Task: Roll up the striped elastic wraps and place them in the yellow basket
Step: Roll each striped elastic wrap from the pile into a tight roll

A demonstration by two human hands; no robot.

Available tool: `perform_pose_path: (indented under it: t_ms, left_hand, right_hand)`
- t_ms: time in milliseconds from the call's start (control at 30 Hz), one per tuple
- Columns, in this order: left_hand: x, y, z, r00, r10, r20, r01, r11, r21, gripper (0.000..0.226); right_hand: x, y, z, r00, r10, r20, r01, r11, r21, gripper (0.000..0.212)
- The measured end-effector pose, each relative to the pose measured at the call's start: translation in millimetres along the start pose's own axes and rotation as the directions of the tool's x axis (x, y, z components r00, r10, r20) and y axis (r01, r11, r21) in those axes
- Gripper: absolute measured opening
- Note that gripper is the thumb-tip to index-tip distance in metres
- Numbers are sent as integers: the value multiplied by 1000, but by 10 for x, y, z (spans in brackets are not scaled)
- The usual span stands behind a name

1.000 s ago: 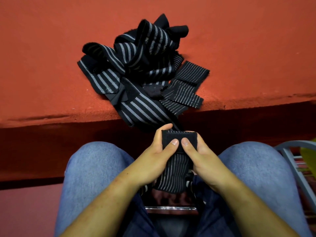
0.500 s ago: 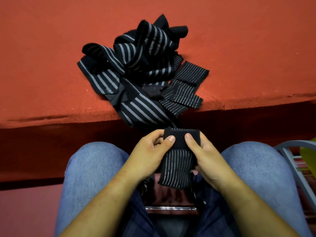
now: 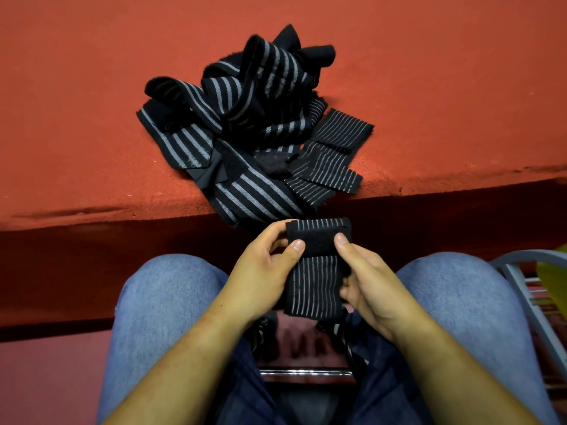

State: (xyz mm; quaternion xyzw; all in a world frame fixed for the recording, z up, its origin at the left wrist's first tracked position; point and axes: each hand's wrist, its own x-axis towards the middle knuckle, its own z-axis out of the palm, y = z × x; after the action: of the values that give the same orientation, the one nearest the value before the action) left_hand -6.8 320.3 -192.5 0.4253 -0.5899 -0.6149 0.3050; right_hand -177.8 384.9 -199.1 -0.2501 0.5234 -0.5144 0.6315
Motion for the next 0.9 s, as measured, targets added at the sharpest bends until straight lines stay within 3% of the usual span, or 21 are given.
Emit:
perform_pose_path:
  t_ms: [100,500,600,767,900]
  left_hand:
    - [18,-5,-16,998,28,-50,-27,999,22,26]
    - [-24,65,-12,999,41,-8,-41,998,39,44]
    - [-21,59,-1,999,43,-11,-42,998,42,46]
    - [-42,94,-12,999,33,8,-34,999,25,45]
    - [-61,135,-9,999,22,32,-22,1000,6,46]
  right_hand:
    - [1,2,1,1000,29,6,-29,999,29,27]
    - [30,-31,-11,996,56,-76,-46,991,129,34]
    - [25,-41,-34,996,69,-60,-55,976,209,49]
    - [-12,-47,0,1000,12,-22,-9,992,125,65]
    - [-63,-82,37,998,-55,16,54,996,74,50]
